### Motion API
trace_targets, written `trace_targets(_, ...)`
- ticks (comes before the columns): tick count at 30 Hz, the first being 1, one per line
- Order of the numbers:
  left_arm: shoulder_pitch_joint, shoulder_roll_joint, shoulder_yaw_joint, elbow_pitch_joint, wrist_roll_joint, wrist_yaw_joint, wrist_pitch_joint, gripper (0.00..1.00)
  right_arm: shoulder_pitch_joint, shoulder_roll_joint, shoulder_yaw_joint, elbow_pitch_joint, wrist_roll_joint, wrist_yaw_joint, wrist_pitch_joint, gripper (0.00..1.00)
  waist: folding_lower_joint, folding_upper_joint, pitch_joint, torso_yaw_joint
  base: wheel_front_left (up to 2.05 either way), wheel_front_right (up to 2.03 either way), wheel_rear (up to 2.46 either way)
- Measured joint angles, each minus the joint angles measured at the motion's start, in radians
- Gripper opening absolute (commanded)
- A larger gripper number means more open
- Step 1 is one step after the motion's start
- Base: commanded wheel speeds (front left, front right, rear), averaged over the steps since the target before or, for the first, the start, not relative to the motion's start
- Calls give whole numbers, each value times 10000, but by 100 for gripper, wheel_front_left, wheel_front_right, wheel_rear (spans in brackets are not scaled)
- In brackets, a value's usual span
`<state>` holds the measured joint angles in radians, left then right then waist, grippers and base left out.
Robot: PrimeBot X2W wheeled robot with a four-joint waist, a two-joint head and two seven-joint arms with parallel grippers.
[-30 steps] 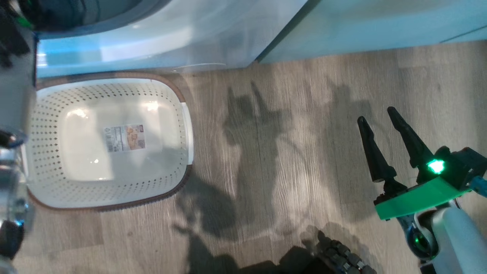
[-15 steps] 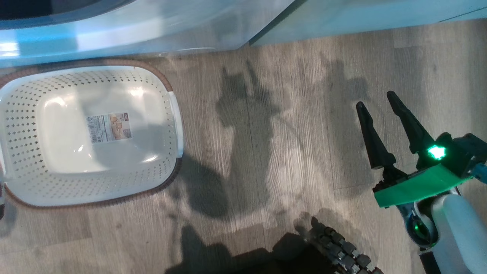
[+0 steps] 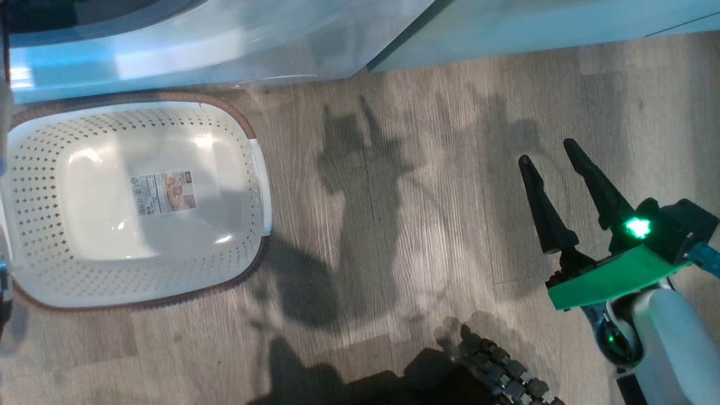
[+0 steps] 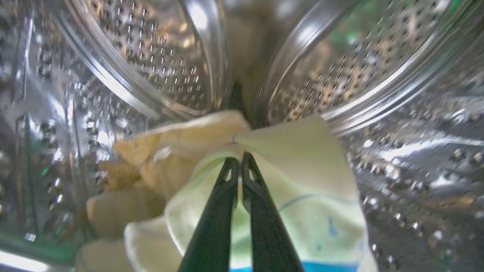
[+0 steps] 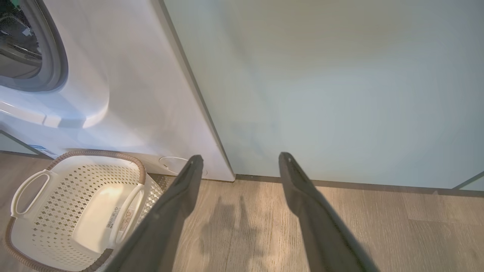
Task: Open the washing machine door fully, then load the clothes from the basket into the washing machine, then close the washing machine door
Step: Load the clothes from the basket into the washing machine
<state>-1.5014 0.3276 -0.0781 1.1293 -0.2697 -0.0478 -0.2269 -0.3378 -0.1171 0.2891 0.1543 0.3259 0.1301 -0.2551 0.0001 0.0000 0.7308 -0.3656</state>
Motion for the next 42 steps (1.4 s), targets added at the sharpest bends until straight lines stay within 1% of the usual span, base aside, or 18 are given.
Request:
trace_targets(1,-18,-17,-29,224,0,35,35,100,0,0,8,23,0,0,0,100,0,0,-30,4,0,0,0)
trace_targets(4,-186,-81,-196,867,0,65,313,100,1,-2,27,77,0,0,0,100,-1,0,-164,15,0,0,0)
trace_targets(7,-300,-186,-245,1208,0,50,453,100,5,-6,23,98,0,0,0,100,-2,0,-343,34,0,0,0)
trace_targets(12,-221,-382,-295,1490,-4,-125,523,100,52,-19,-19,146,0,0,0,100,-2,0,-742,113,0,0,0)
trace_targets(21,1267,-878,-343,1701,-485,-646,282,100,634,-75,-222,267,0,0,0,100,-2,0,-1869,435,0,0,0)
trace_targets(28,2775,-1290,-717,1668,-489,-780,-100,100,994,-159,-314,318,0,0,0,100,-2,0,-2841,726,0,0,0)
trace_targets(32,3569,-1402,-924,1283,-652,-817,-211,100,1396,-288,-393,347,0,0,0,100,-2,0,-3383,905,0,0,0)
trace_targets(35,4268,-1461,-1195,715,-811,-819,-244,100,1583,-355,-479,360,0,0,0,100,-2,1,-3739,1048,0,0,0)
trace_targets(39,5453,-1390,-1503,-679,-1154,-823,-257,100,1770,-382,-625,362,0,0,0,100,-2,1,-4137,1258,0,0,0)
trace_targets(42,6423,-1108,-1450,-1776,-1335,-823,-259,100,1939,-383,-711,360,0,0,0,100,-2,1,-4413,1405,0,0,0)
